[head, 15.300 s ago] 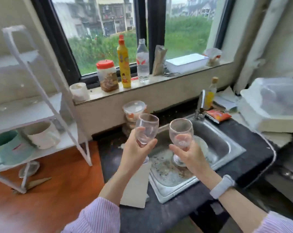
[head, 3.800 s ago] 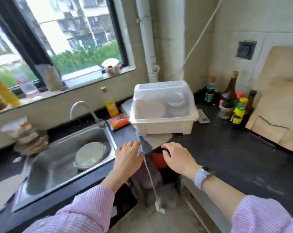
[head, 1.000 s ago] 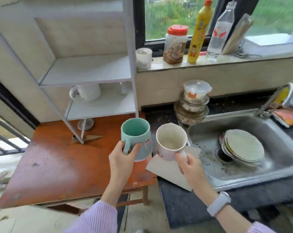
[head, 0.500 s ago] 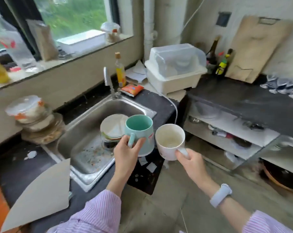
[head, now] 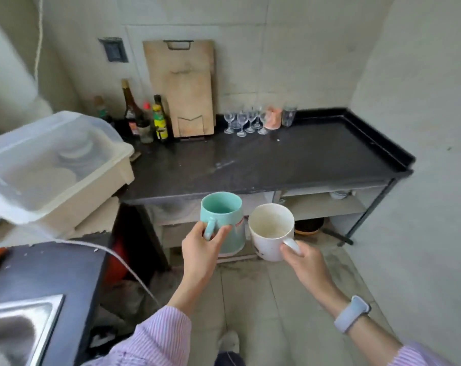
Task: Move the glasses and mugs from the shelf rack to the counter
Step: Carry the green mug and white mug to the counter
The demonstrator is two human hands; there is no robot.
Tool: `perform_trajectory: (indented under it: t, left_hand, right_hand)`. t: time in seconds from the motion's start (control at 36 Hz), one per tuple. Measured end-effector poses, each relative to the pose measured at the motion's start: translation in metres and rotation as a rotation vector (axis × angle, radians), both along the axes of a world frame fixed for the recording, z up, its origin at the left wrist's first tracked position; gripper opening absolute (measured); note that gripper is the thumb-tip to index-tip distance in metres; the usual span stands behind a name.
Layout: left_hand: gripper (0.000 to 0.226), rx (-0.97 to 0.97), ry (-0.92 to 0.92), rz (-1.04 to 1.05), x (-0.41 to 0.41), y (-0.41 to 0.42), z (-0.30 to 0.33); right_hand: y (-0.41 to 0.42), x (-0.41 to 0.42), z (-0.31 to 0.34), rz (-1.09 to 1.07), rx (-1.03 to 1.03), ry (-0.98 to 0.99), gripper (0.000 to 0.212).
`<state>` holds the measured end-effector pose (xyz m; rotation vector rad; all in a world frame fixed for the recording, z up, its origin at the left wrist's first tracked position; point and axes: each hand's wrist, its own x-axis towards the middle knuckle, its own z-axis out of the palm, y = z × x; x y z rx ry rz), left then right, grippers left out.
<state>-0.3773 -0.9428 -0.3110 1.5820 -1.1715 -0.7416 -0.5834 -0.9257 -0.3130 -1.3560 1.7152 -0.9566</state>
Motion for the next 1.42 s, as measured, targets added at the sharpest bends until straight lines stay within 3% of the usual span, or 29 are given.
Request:
perform_trajectory:
  t: [0.14, 0.53, 0.64, 1.08, 1.25, 1.42]
  left_hand:
    - [0.030, 0.046, -0.002, -0.121, -0.017, -0.101, -0.003]
    - [0.020, 0.104, -0.008, -0.277, -0.069, -0.307, -0.006]
    - [0.020, 0.158, 0.022, -0.305, -0.099, -0.364, -0.019]
    - [0.041, 0.330, -0.027, -0.189, -0.239, -0.617, -0.092]
    - [0.040, 0.355, -0.055, -0.180, -0.267, -0.676, -0.112]
    - [0.046, 0.356, -0.035, -0.129, -0.281, -0.709, -0.128]
  right_hand:
    - [-0.083, -0.014, -0.002, -0.113, 0.027, 0.010, 0.026]
    - [-0.260, -0.061, -0.011, -0.278, 0.054, -0.005, 0.036]
    - [-0.316, -0.083, -0.018, -0.271, 0.053, -0.009, 0.029]
    - [-0.600, -0.212, -0.093, -0.191, 0.192, -0.154, 0.022]
    - [-0.669, -0.238, -0.110, -0.200, 0.204, -0.148, 0.036]
    - [-0.710, -0.245, -0.122, -0.179, 0.193, -0.151, 0.031]
